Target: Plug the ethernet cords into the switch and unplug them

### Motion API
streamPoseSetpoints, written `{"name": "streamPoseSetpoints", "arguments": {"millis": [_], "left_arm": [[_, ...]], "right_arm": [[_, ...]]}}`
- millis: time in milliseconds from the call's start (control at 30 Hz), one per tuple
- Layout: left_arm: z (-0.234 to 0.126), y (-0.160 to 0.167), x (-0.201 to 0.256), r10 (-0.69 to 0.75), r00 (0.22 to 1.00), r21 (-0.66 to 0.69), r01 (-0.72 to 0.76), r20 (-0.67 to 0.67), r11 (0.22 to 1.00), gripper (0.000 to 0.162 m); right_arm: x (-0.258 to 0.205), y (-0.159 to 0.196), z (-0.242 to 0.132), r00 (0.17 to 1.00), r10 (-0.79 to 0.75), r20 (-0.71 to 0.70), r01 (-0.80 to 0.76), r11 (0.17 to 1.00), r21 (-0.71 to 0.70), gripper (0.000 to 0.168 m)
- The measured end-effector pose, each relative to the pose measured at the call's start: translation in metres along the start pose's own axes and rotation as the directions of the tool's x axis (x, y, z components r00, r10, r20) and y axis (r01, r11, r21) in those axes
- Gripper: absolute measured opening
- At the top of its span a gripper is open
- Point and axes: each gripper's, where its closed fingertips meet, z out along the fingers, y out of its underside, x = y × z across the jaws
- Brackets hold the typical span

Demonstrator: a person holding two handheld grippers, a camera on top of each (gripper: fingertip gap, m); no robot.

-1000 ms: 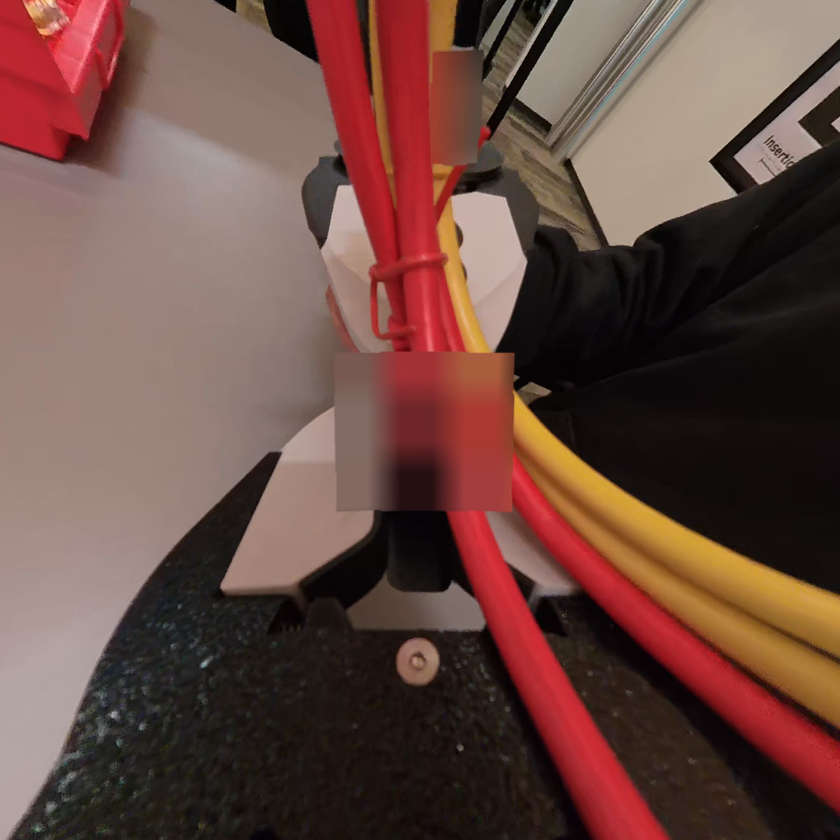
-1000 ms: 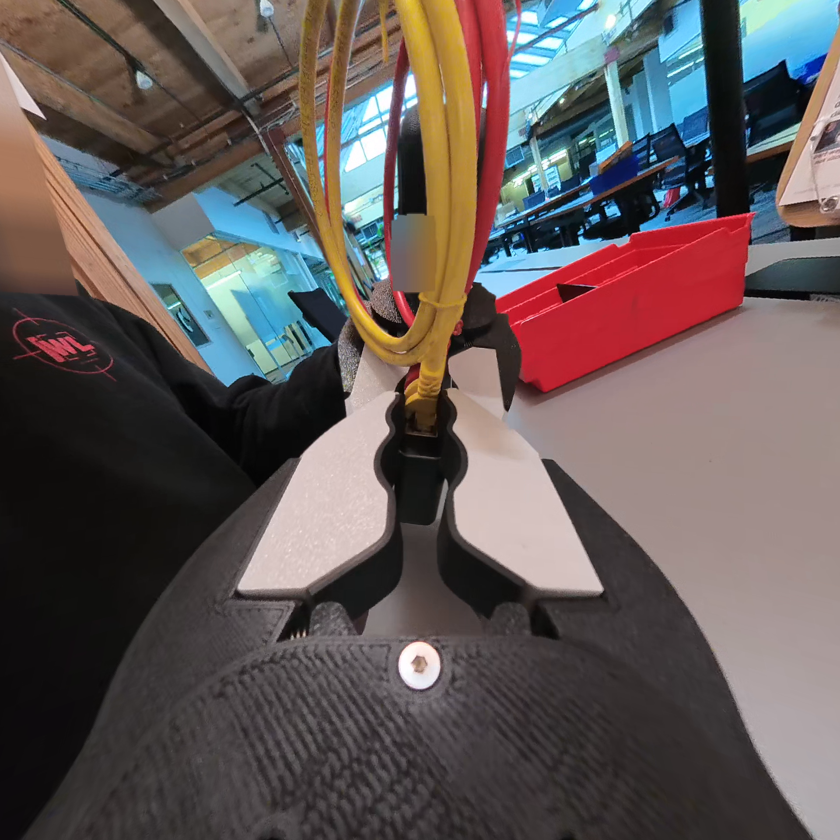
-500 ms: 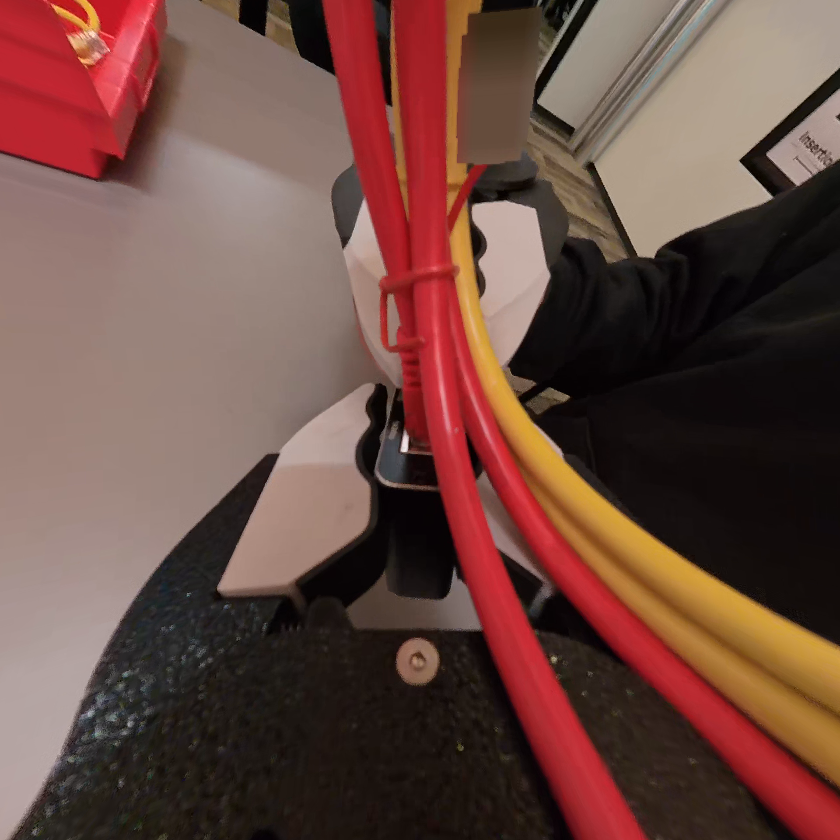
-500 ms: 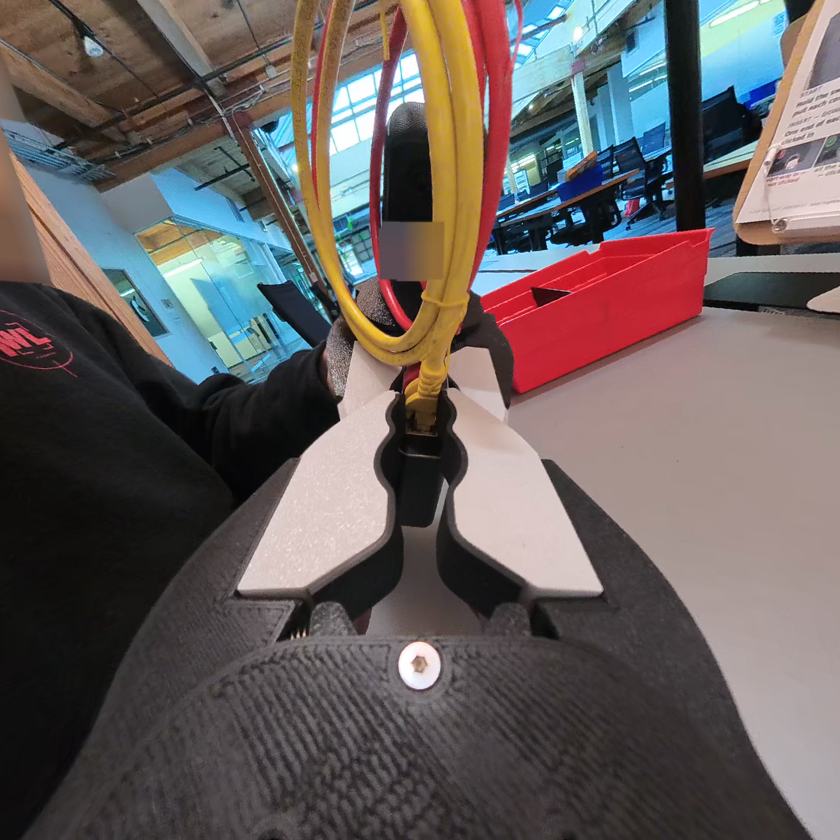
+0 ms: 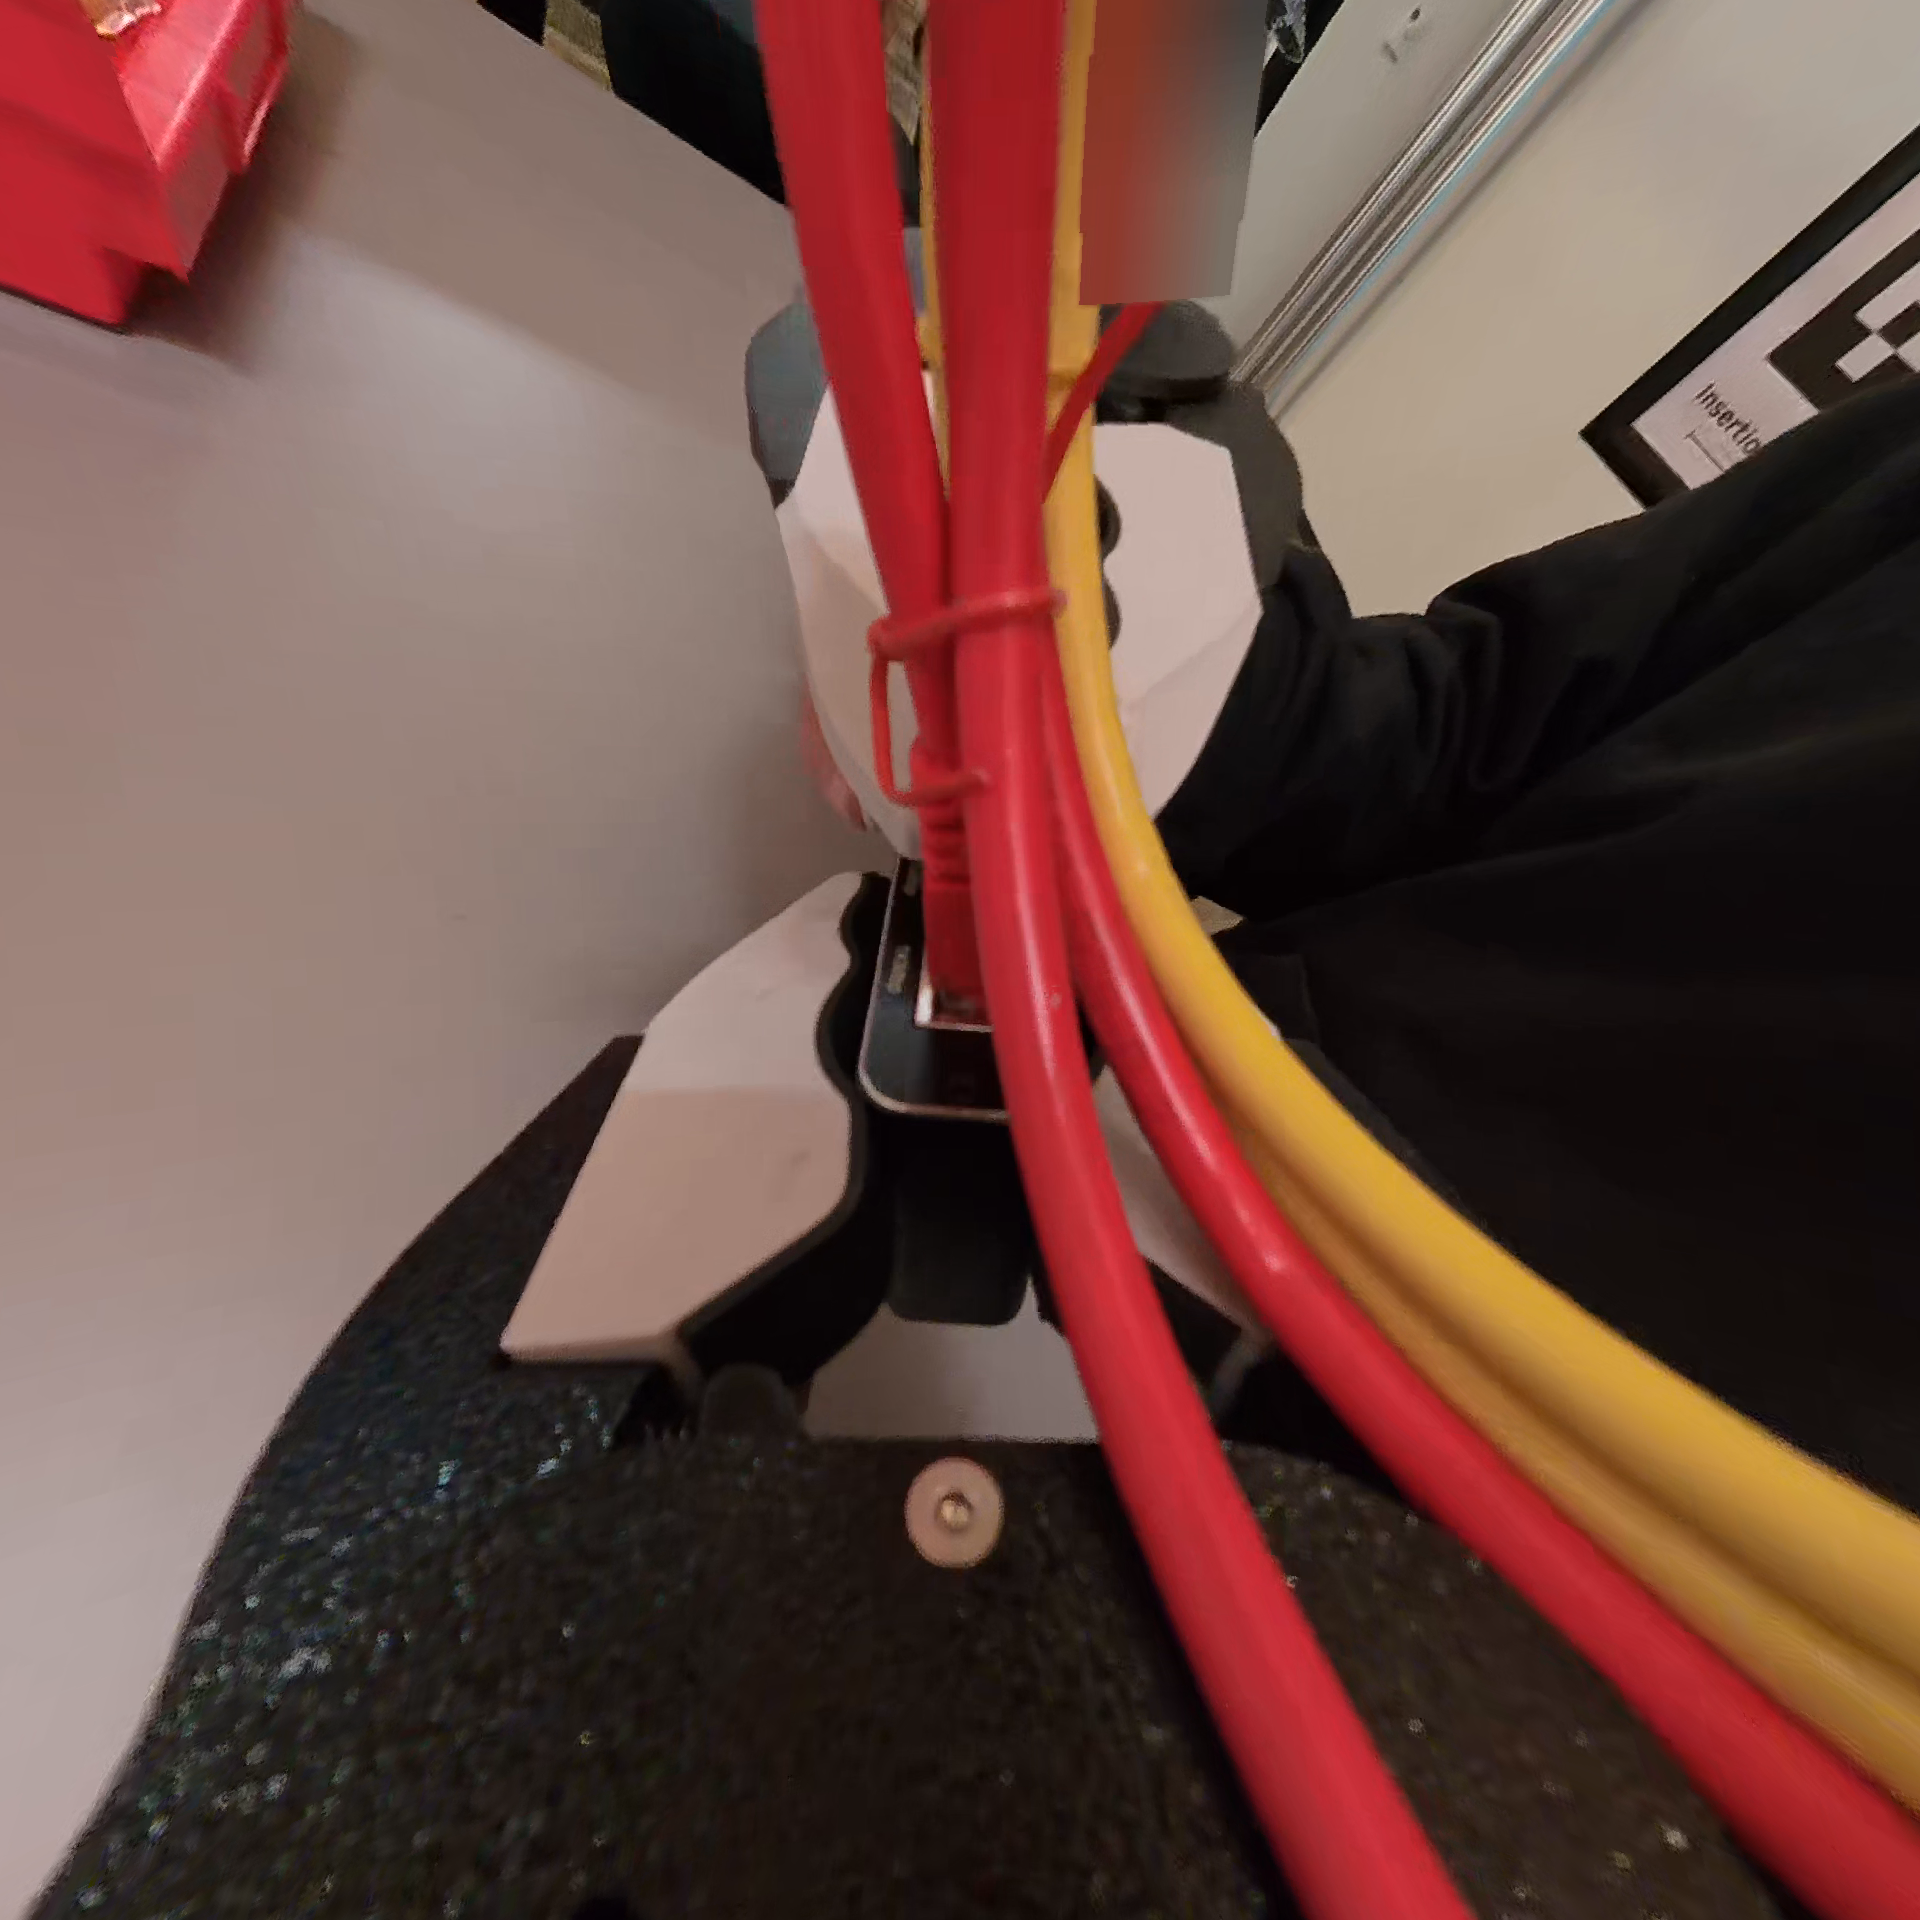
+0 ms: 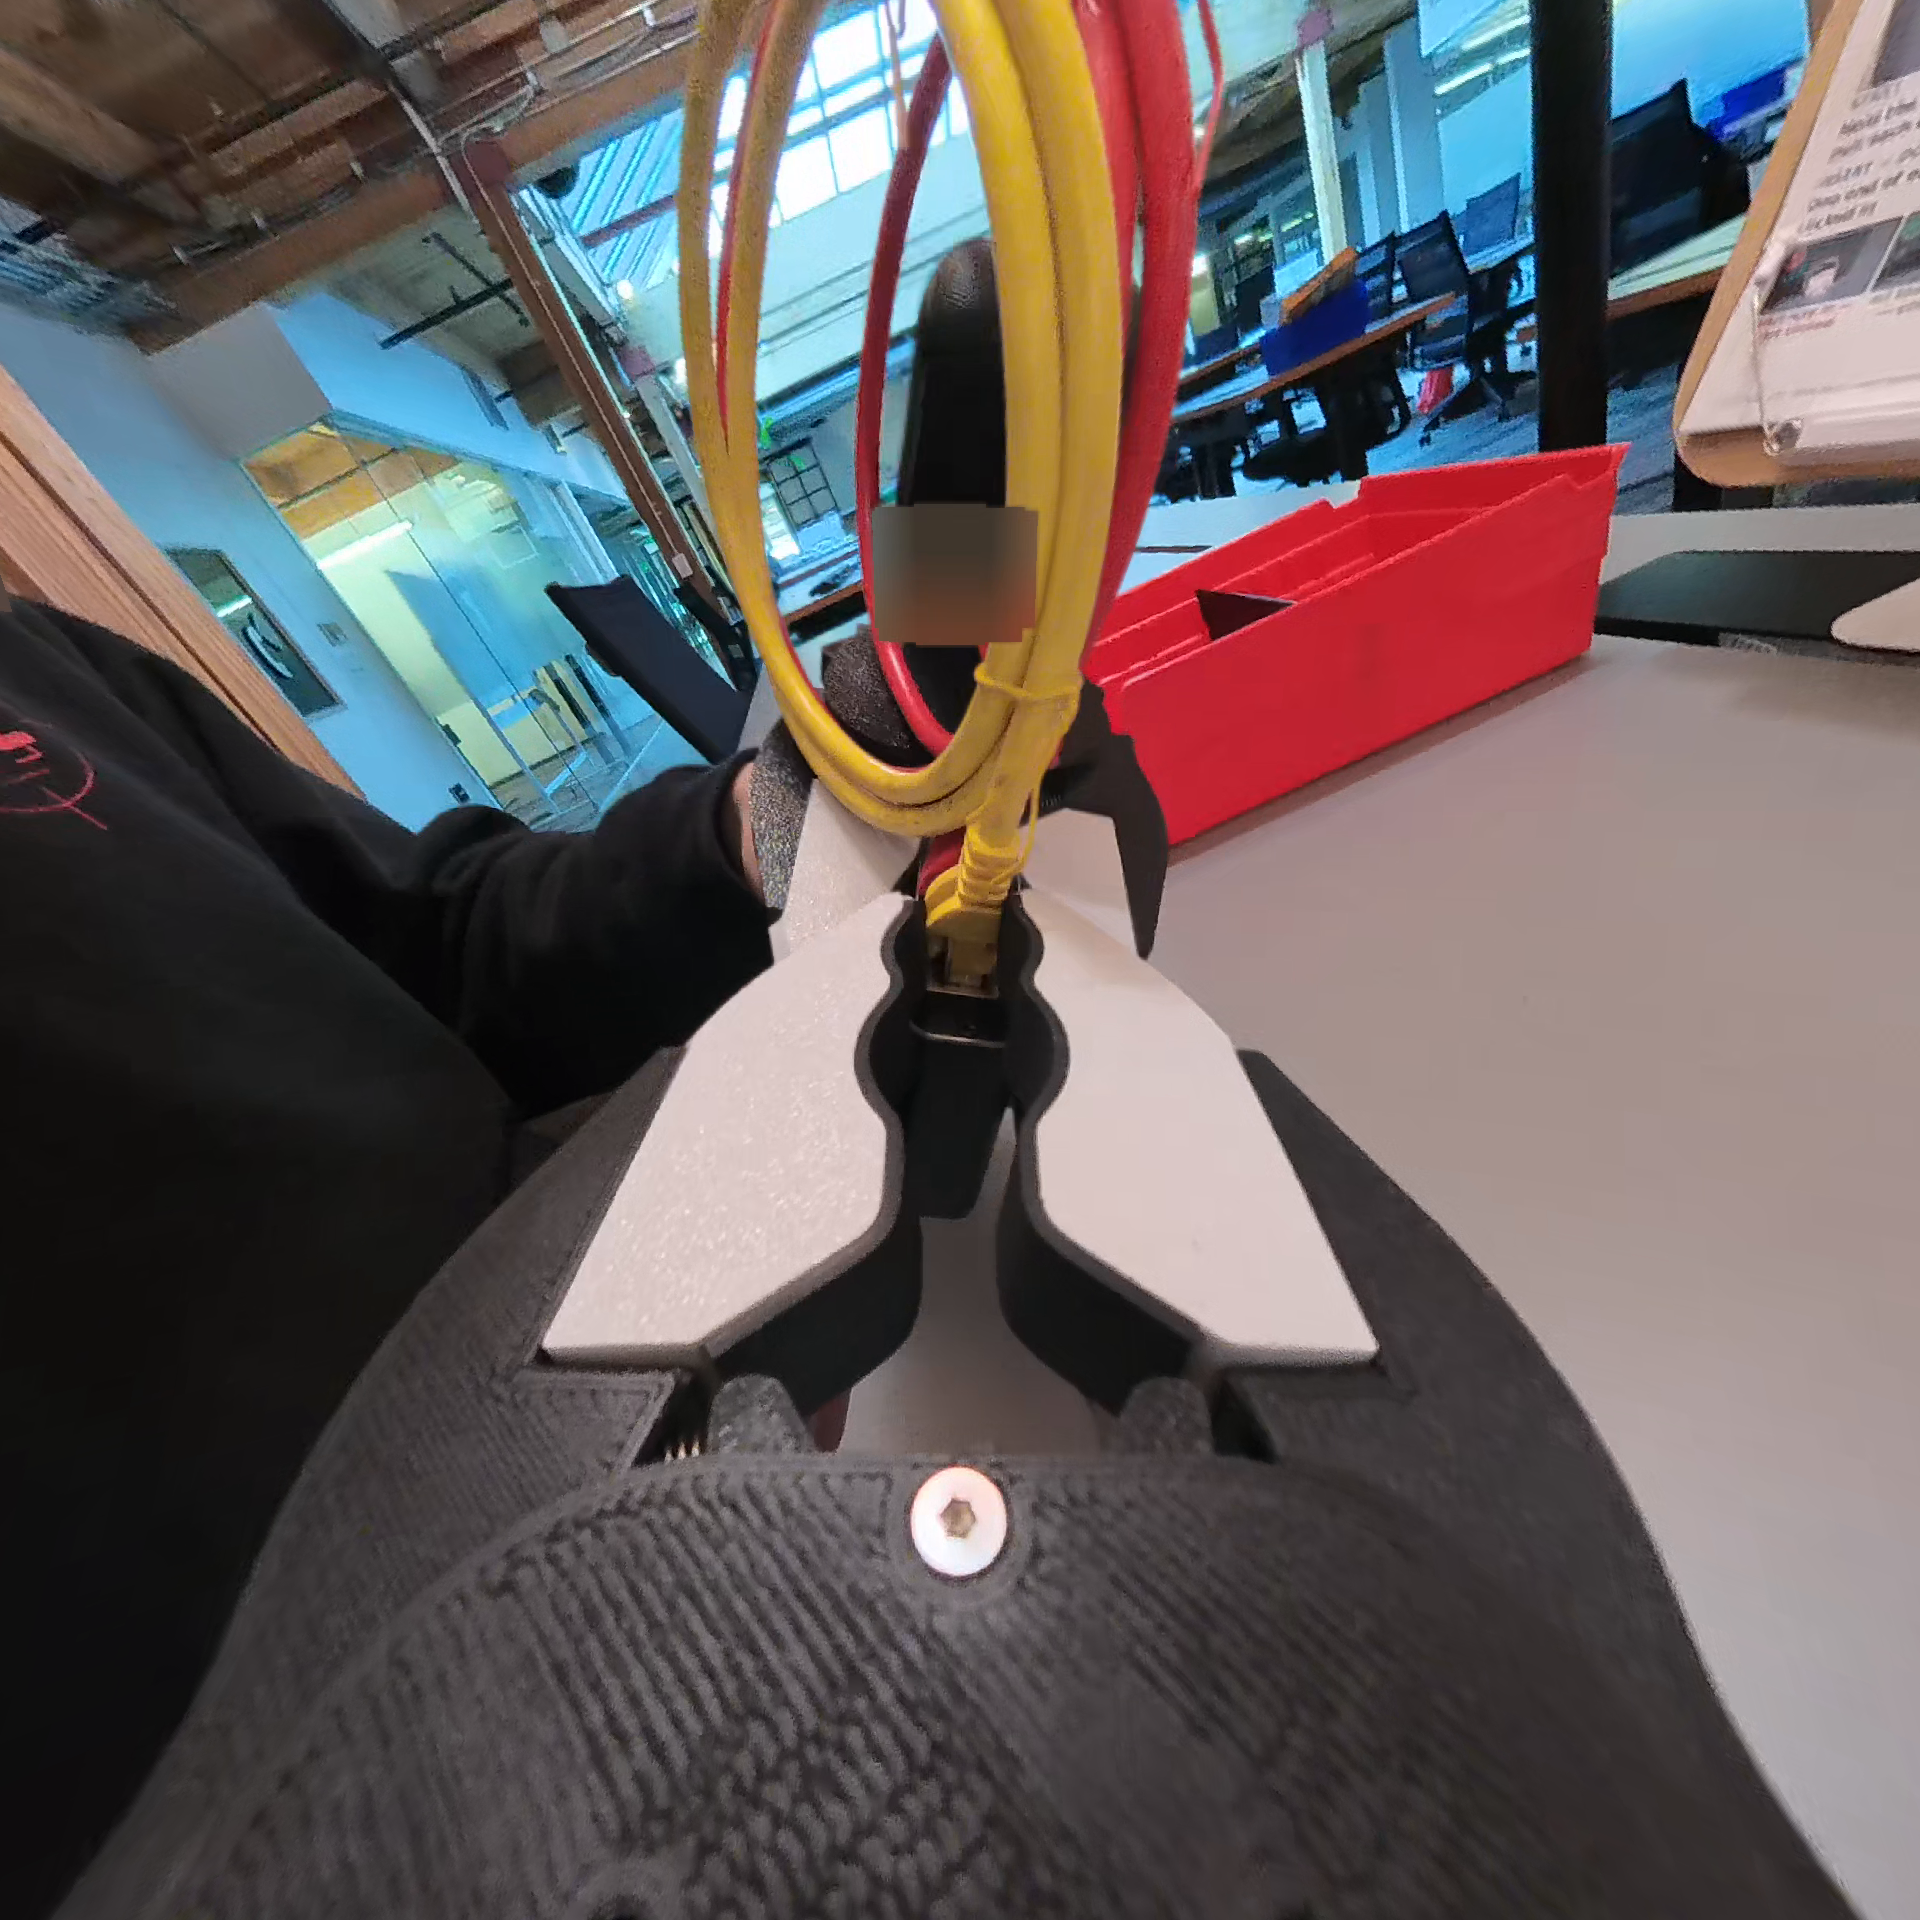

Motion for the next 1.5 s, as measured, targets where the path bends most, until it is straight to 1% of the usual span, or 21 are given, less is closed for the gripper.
{"name": "streamPoseSetpoints", "arguments": {"millis": [67,100,200,333,467,500,533,600,633,667,833,967,1067,1167,1200,1300,1400,1500], "left_arm": [[-0.0001,-0.0002,0.0000,0.010,1.000,-0.002,-0.010,0.010,1.000,0.029],[-0.0003,-0.0019,0.0008,0.008,1.000,0.007,-0.008,0.002,1.000,0.029],[-0.0006,-0.0024,0.0001,0.014,1.000,0.007,-0.014,0.004,1.000,0.029],[-0.0007,-0.0003,-0.0009,0.029,0.999,-0.007,-0.028,0.017,1.000,0.029],[-0.0019,-0.0033,0.0000,0.019,1.000,0.014,-0.019,0.002,1.000,0.029],[-0.0022,-0.0027,-0.0003,0.019,1.000,0.015,-0.019,0.000,1.000,0.018],[-0.0025,-0.0032,0.0012,0.019,1.000,0.024,-0.019,-0.010,1.000,0.017],[-0.0026,-0.0033,0.0021,0.019,1.000,0.031,-0.018,-0.014,0.999,0.017],[-0.0025,-0.0041,0.0027,0.015,1.000,0.040,-0.014,-0.020,0.999,0.019],[-0.0028,-0.0051,0.0041,0.010,0.999,0.048,-0.009,-0.031,0.999,0.018],[-0.0028,-0.0044,0.0041,0.007,1.000,0.039,-0.006,-0.025,0.999,0.018],[-0.0024,-0.0055,0.0031,0.008,1.000,0.044,-0.007,-0.027,0.999,0.017],[-0.0043,-0.0002,-0.0009,0.031,1.000,0.016,-0.031,0.001,0.999,0.017],[-0.0058,0.0007,-0.0006,0.019,1.000,0.025,-0.019,-0.013,0.999,0.017],[-0.0057,0.0018,-0.0016,0.009,1.000,0.022,-0.009,-0.010,1.000,0.028],[-0.0076,0.0000,-0.0005,-0.001,1.000,0.032,0.001,-0.009,0.999,0.028],[-0.0083,-0.0012,0.0006,-0.007,1.000,0.049,0.008,-0.016,0.999,0.028],[-0.0080,0.0007,0.0001,0.002,1.000,0.037,-0.002,-0.002,0.999,0.028]], "right_arm": [[-0.0002,-0.0001,-0.0002,1.000,-0.013,0.000,0.013,1.000,-0.017,0.014],[-0.0010,-0.0026,-0.0002,1.000,-0.011,0.009,0.011,1.000,0.001,0.014],[-0.0001,-0.0031,-0.0002,1.000,-0.022,0.005,0.022,1.000,-0.005,0.014],[-0.0005,-0.0013,-0.0001,0.999,-0.044,-0.004,0.043,0.998,-0.047,0.014],[0.0005,-0.0040,0.0007,0.997,-0.075,-0.019,0.074,0.995,-0.072,0.015],[0.0012,-0.0027,0.0011,0.996,-0.083,-0.023,0.080,0.992,-0.092,0.015],[0.0001,-0.0035,0.0016,0.996,-0.088,-0.019,0.086,0.992,-0.093,0.014],[-0.0008,-0.0036,0.0018,0.995,-0.102,-0.018,0.099,0.989,-0.108,0.015],[-0.0002,-0.0038,0.0018,0.995,-0.102,-0.018,0.100,0.989,-0.111,0.015],[-0.0018,-0.0057,0.0021,0.996,-0.091,-0.009,0.090,0.991,-0.095,0.014],[-0.0014,-0.0041,0.0015,0.992,-0.121,-0.018,0.118,0.985,-0.128,0.015],[-0.0005,-0.0053,0.0011,0.994,-0.104,-0.017,0.102,0.988,-0.115,0.015],[0.0001,-0.0002,0.0031,0.997,-0.073,-0.014,0.071,0.992,-0.107,0.015],[-0.0001,0.0008,0.0053,1.000,-0.024,0.006,0.024,0.997,-0.071,0.015],[0.0009,0.0026,0.0055,1.000,-0.007,0.013,0.008,0.997,-0.072,0.015],[0.0002,0.0012,0.0067,0.999,0.025,0.023,-0.024,0.999,-0.028,0.014],[-0.0003,0.0004,0.0073,0.999,0.040,0.031,-0.040,0.999,-0.004,0.015],[-0.0012,0.0018,0.0072,0.999,0.042,0.028,-0.042,0.999,0.002,0.015]]}}
